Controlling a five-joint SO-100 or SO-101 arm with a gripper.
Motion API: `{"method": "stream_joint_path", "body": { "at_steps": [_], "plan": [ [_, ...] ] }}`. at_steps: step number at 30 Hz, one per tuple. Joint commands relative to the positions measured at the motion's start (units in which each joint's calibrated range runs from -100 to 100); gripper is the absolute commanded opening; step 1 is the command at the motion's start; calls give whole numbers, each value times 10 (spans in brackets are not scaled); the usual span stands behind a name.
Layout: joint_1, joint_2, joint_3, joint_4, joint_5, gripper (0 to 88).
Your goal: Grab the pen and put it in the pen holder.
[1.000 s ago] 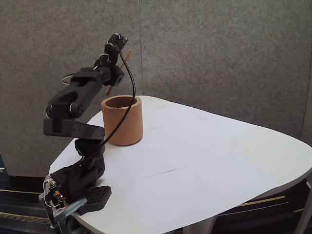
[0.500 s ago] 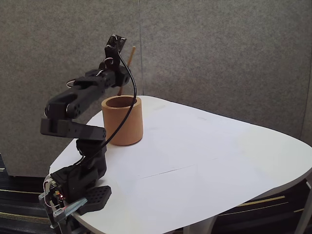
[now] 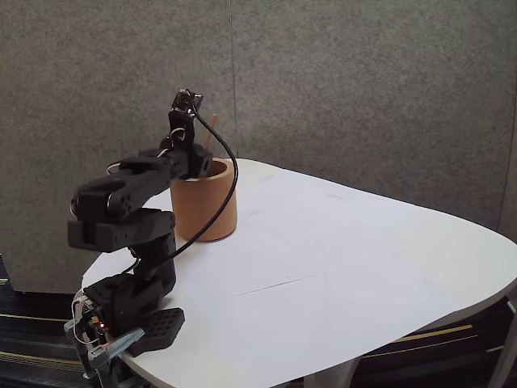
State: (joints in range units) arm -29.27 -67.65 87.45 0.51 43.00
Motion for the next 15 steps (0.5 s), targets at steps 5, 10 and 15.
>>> {"method": "stream_joint_path", "body": {
  "at_steps": [5, 10, 15],
  "plan": [
    [-5, -71, 66, -7, 2, 9],
    [1, -72, 66, -8, 2, 43],
    [2, -72, 55, -10, 2, 281]
  ]
}}
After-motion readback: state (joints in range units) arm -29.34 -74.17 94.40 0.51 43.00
